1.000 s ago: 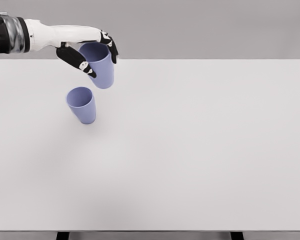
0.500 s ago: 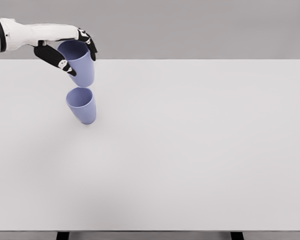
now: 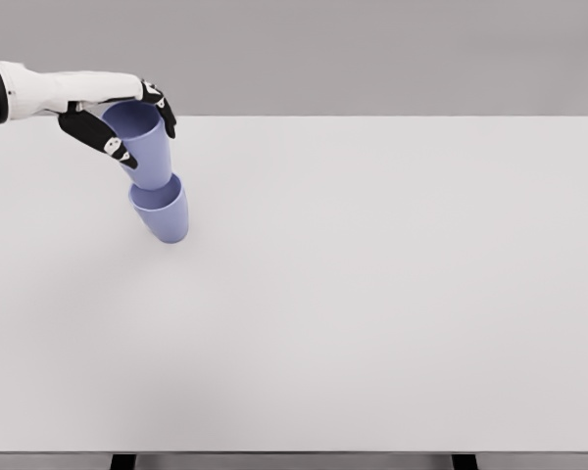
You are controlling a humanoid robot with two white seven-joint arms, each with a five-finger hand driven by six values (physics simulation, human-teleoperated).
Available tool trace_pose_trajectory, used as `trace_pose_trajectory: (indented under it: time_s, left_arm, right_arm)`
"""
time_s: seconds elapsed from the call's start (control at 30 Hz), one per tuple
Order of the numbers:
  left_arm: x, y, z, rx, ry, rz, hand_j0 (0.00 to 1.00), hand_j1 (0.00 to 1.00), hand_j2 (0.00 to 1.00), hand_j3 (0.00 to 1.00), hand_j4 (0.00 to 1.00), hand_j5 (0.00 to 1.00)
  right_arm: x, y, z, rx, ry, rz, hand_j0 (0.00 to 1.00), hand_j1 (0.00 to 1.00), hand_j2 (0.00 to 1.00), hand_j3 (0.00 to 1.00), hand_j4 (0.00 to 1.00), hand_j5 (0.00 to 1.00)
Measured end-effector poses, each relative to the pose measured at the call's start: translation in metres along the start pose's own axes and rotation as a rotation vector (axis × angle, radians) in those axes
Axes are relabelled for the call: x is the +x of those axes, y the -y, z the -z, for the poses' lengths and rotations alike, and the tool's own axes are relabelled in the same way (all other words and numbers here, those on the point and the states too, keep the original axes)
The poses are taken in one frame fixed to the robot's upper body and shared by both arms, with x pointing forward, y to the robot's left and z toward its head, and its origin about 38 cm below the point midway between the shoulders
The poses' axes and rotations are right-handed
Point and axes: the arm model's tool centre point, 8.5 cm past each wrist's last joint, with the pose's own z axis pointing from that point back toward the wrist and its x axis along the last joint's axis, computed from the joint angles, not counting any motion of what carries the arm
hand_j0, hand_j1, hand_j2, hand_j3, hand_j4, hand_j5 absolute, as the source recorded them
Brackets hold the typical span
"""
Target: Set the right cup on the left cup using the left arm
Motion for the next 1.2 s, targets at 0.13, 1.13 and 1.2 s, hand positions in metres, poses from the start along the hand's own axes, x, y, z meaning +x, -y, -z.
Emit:
trace_pose_trajectory:
  time_s: [0.13,1.13,1.2]
  left_arm:
    - [0.0010,-0.0004,-0.0002,0.002,0.003,0.001,0.54,0.54,0.54,0.54,0.54,0.54]
    - [-0.0004,0.0071,-0.0013,-0.010,0.009,-0.007,0.55,0.55,0.55,0.55,0.55,0.55]
    - [-0.0001,0.0071,-0.0020,-0.010,0.010,-0.005,0.59,0.59,0.59,0.59,0.59,0.59]
  right_arm:
    - [0.0000,0.0000,0.0000,0.000,0.000,0.000,1.00,1.00,1.00,1.00,1.00,1.00]
    - [0.0009,0.0002,0.0000,0.000,0.001,-0.001,1.00,1.00,1.00,1.00,1.00,1.00]
    - [0.0000,0.0000,0.0000,0.000,0.000,0.000,1.00,1.00,1.00,1.00,1.00,1.00]
